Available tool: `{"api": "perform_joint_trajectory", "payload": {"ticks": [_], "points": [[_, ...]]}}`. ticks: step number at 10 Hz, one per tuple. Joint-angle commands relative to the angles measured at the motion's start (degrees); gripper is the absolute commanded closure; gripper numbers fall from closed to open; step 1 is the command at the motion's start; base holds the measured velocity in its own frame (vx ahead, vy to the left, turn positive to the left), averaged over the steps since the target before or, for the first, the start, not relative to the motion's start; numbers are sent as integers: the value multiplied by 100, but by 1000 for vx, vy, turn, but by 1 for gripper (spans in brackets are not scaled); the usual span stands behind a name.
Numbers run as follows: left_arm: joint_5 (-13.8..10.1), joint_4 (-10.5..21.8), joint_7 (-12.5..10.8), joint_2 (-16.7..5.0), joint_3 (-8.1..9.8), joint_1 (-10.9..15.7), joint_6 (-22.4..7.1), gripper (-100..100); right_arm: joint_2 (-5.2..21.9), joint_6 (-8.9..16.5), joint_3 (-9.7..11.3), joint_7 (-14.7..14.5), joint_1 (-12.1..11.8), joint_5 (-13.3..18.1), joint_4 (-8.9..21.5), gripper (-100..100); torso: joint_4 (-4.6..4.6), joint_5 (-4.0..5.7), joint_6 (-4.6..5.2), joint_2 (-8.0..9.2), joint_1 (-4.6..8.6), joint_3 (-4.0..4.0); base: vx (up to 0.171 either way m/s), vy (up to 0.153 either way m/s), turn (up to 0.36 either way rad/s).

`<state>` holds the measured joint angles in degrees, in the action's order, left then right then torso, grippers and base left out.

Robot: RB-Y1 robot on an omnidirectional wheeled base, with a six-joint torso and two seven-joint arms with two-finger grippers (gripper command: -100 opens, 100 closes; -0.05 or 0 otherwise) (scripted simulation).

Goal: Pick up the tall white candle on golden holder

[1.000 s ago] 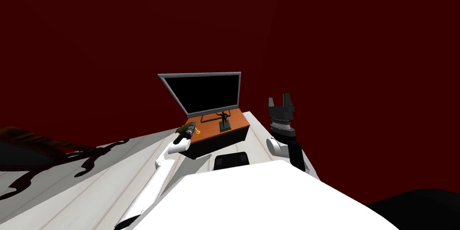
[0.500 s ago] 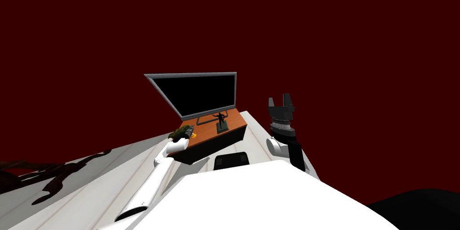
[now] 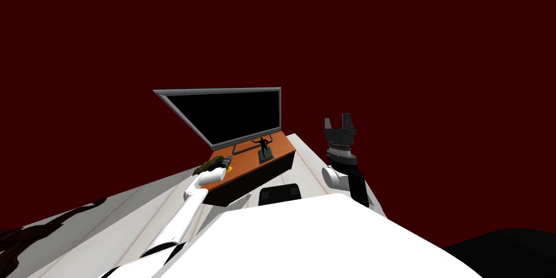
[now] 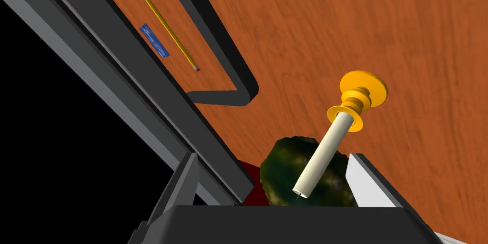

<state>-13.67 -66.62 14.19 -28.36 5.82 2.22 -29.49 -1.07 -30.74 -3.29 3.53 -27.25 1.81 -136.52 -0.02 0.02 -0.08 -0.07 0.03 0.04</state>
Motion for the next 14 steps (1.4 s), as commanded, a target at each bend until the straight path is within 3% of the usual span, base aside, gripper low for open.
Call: {"api": "perform_joint_trajectory", "payload": {"ticks": [1,2,4,7,9,10,13,14], "points": [[-36,221,101,-71,19,53,-286,-100,0,0,0,0,0,0,0,0,0,0,0,0,0,0,23,-13,-188],[-36,221,101,-71,19,53,-311,-100,0,0,0,0,1,0,0,0,0,0,3,-1,1,0,22,-5,-91],[-107,664,278,-208,35,198,-663,-100,0,0,0,0,0,0,0,0,0,-1,2,-2,-2,1,30,-7,-195],[-135,909,359,-276,42,259,-943,-100,0,0,0,0,0,0,0,0,0,-1,2,-3,-2,2,26,-1,-95],[-180,1311,508,-414,54,356,-1271,-100,0,0,0,0,0,0,0,0,0,-1,2,-2,-4,1,33,2,-171],[-180,1311,508,-414,54,356,-1300,-100,0,0,0,0,0,0,0,0,0,0,1,-4,-4,2,28,8,-62],[-218,1807,687,-630,66,446,-1724,-100,0,0,0,0,0,0,0,0,-1,-1,1,-5,-6,3,37,10,-141],[-218,1807,687,-630,66,446,-1724,-100,0,0,0,0,0,0,0,0,-1,-2,-1,-6,-9,3,27,17,-28]]}}
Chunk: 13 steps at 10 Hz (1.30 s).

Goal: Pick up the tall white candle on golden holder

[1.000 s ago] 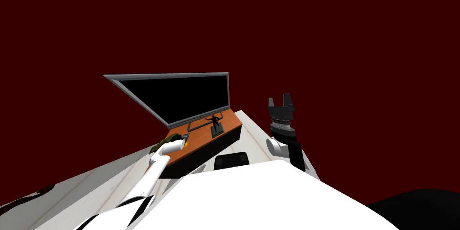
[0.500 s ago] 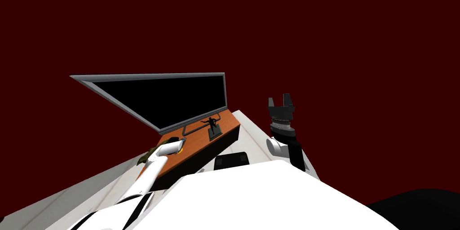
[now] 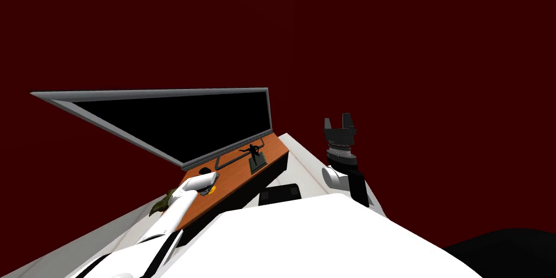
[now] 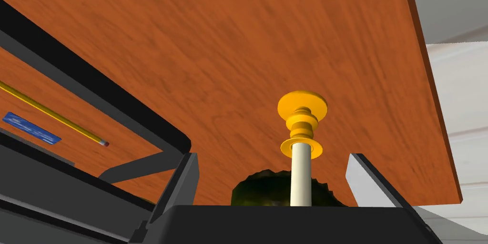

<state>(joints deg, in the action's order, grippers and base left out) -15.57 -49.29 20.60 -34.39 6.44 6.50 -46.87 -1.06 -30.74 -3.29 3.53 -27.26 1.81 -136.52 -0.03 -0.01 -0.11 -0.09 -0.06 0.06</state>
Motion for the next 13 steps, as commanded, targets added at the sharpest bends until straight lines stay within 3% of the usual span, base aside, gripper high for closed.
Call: {"api": "perform_joint_trajectory", "payload": {"ticks": [1,5,6,7,8,10,11,12,13], "points": [[-34,206,92,-96,7,33,-95,-100,0,0,0,0,0,0,0,0,0,0,0,0,0,0,25,10,-86],[-33,565,212,-313,16,40,-373,-100,0,0,0,0,0,0,0,0,4,1,-1,16,1,-9,-4,14,-53],[-64,494,226,-296,28,2,-312,-100,0,0,0,0,1,0,0,0,4,0,-1,19,0,-11,-7,9,-11],[-61,488,223,-300,29,-7,-336,0,0,0,0,0,0,0,0,0,4,0,0,16,3,-10,0,0,0],[8,615,164,-215,1,-24,-170,-100,0,0,0,0,0,0,0,0,3,1,0,14,6,-8,-5,9,-21],[112,805,74,-89,-40,-50,74,-100,0,0,0,0,0,0,0,0,3,0,0,15,4,-9,-9,11,-32],[77,745,113,-134,-28,-25,-28,-100,0,0,0,0,0,0,0,0,4,0,0,16,4,-9,0,0,0],[83,746,99,-127,-30,-30,-11,100,0,0,0,0,0,0,0,0,4,1,0,15,5,-9,0,0,0],[82,746,101,-128,-30,-30,-13,100,0,0,0,0,0,0,0,0,3,2,0,13,7,-8,0,0,0]]}}
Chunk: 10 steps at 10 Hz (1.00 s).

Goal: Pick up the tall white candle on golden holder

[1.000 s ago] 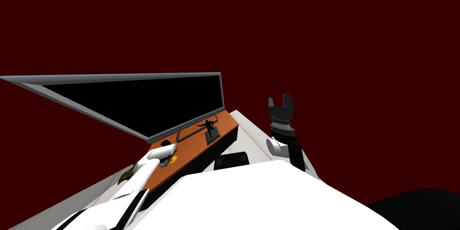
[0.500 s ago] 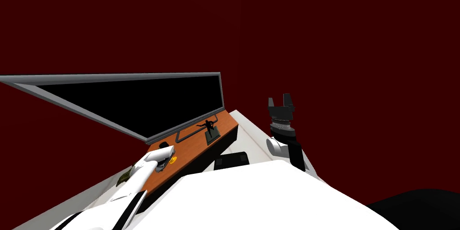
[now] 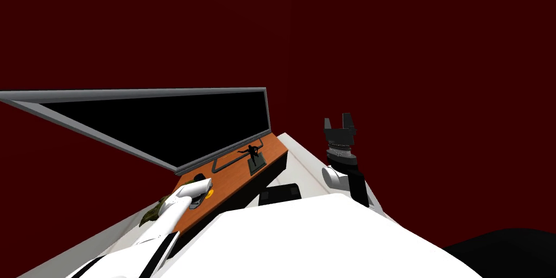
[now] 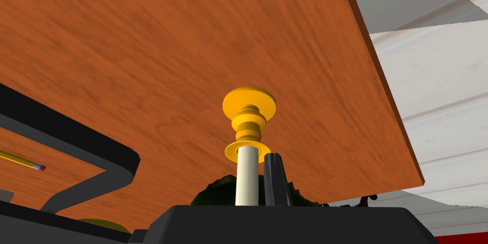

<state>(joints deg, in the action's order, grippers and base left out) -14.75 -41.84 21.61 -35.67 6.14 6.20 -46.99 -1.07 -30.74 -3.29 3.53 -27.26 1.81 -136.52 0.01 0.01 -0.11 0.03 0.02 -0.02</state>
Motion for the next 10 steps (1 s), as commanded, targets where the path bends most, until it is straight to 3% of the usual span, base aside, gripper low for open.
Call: {"api": "perform_joint_trajectory", "payload": {"ticks": [1,3,4,5,10], "points": [[0,0,0,0,0,0,0,100,0,0,0,0,0,0,0,0,0,0,0,0,0,0,0,0,0],[0,0,0,0,0,0,0,100,0,0,0,0,0,0,0,0,0,0,0,0,0,0,0,0,0],[0,0,0,0,0,0,0,0,0,0,0,0,0,0,0,0,0,0,0,0,0,0,0,0,0],[-43,-104,-6,148,163,150,-165,-100,0,0,0,0,0,0,0,0,0,0,0,0,0,0,20,-47,51],[-147,-255,-67,361,564,431,-615,-100,0,0,0,0,0,0,0,0,-2,2,1,-8,7,5,23,-29,53]]}}
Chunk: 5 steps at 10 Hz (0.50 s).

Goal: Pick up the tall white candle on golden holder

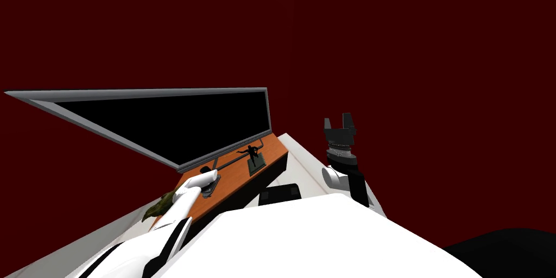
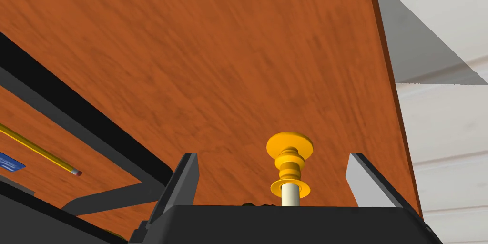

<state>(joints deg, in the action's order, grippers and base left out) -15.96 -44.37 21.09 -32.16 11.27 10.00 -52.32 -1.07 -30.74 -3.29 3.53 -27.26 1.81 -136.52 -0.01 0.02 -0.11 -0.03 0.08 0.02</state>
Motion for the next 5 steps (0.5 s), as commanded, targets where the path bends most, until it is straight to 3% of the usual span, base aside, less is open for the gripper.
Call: {"api": "perform_joint_trajectory", "payload": {"ticks": [1,5], "points": [[-90,-32,-33,-6,126,92,-225,-100,0,0,0,0,0,0,0,0,0,0,0,0,0,0,8,-10,28],[-295,-111,-73,-149,277,160,-638,-100,0,0,0,0,0,0,0,0,1,-1,0,5,-6,-3,1,-1,4]]}}
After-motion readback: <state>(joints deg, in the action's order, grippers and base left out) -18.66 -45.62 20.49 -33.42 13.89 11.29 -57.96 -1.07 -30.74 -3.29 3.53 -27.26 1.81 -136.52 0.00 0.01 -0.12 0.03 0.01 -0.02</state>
